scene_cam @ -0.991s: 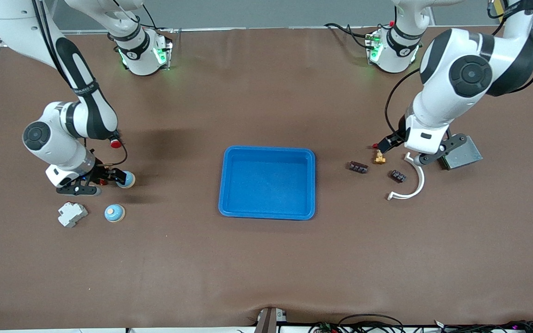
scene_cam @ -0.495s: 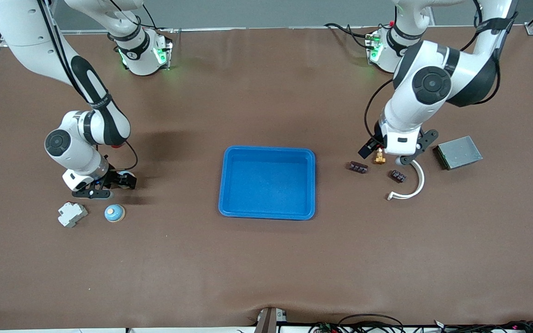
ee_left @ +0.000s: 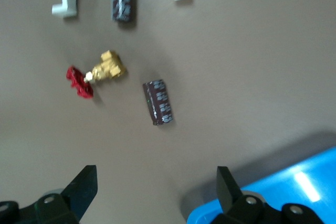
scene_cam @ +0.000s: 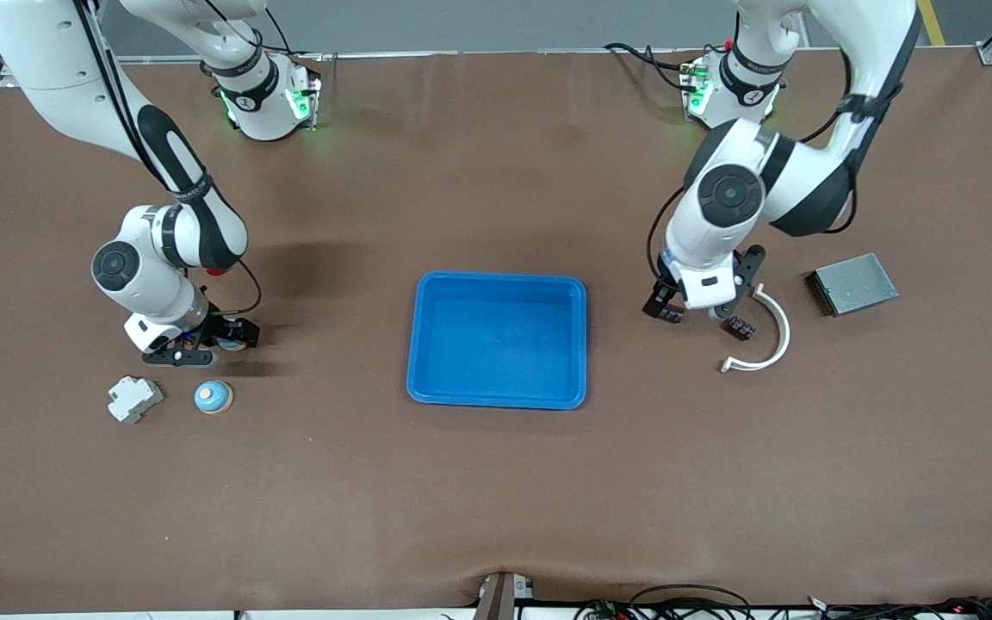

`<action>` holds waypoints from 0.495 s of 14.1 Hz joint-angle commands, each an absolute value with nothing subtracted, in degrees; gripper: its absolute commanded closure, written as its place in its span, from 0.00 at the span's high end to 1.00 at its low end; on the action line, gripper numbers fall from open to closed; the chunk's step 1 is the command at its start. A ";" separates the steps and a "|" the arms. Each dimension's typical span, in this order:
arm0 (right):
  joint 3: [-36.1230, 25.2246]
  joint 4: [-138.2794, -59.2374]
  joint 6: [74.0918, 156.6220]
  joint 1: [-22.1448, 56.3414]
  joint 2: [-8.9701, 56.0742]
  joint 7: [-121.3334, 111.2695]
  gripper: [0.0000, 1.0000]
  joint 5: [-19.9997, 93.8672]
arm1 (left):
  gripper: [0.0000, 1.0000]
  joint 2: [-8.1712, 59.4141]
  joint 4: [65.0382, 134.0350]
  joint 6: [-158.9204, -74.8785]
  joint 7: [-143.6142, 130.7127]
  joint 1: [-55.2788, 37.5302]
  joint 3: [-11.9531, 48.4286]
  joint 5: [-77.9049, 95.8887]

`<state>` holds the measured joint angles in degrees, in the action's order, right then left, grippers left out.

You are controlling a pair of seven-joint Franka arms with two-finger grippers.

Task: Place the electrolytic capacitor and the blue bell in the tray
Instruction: 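Grasp the blue bell with the right gripper while the left gripper grasps the capacitor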

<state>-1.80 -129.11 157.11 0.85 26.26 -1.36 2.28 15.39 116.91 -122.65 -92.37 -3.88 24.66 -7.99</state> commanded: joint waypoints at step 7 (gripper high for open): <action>-1.76 -129.47 147.76 3.59 21.01 2.88 0.00 3.16 | 1.00 20.56 123.20 -133.47 -104.33 0.17 24.26 -10.28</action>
<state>-1.74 -128.99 149.91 1.68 23.70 0.19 2.30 20.97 118.73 -127.69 -103.01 -0.43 24.29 -9.17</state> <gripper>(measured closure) 0.317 0.000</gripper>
